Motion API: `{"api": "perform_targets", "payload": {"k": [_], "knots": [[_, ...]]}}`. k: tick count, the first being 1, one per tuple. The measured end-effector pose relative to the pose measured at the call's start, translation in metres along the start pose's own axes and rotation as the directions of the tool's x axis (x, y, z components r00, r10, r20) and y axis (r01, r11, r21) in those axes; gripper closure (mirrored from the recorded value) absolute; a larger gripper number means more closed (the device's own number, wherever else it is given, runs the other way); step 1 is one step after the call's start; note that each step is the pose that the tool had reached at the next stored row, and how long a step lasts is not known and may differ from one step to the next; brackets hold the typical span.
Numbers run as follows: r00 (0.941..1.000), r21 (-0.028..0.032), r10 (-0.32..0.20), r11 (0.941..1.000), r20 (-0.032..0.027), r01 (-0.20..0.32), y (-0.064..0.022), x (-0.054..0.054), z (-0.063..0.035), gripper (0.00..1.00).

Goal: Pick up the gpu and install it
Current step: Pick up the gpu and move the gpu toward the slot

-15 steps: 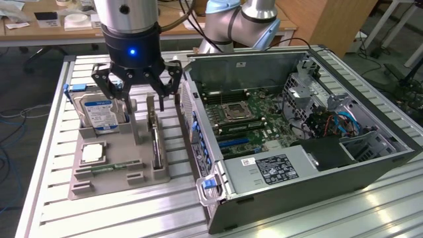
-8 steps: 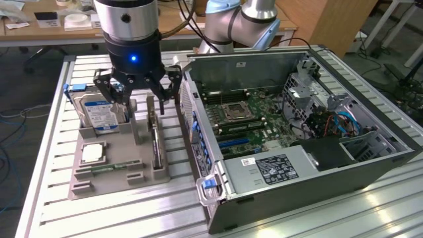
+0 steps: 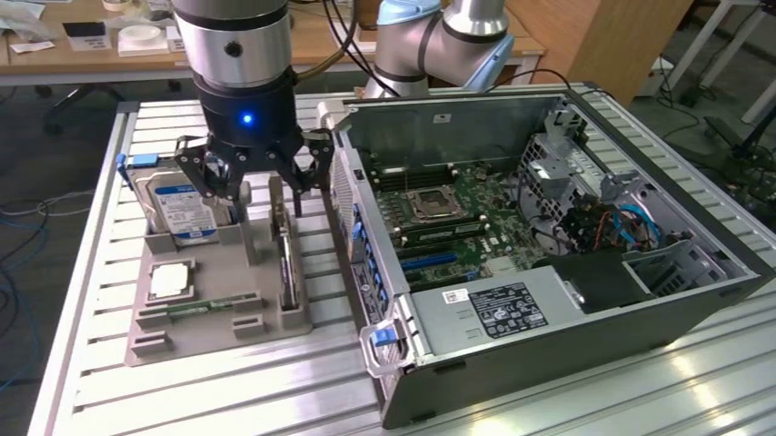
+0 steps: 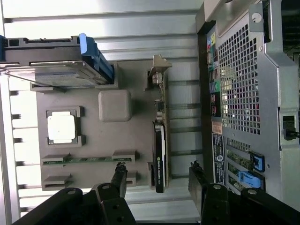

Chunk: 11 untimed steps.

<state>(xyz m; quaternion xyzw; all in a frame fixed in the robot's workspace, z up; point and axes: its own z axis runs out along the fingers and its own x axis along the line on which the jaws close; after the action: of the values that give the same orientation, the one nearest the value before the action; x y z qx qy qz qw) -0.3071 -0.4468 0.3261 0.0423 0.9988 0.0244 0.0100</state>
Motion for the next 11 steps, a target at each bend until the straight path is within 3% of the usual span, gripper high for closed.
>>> {"api": "perform_targets", "payload": {"k": [11], "knots": [[1.0000,-0.0001,0.000,1.0000,0.0001,0.000,-0.0002,0.0001,0.0030,0.35]]}}
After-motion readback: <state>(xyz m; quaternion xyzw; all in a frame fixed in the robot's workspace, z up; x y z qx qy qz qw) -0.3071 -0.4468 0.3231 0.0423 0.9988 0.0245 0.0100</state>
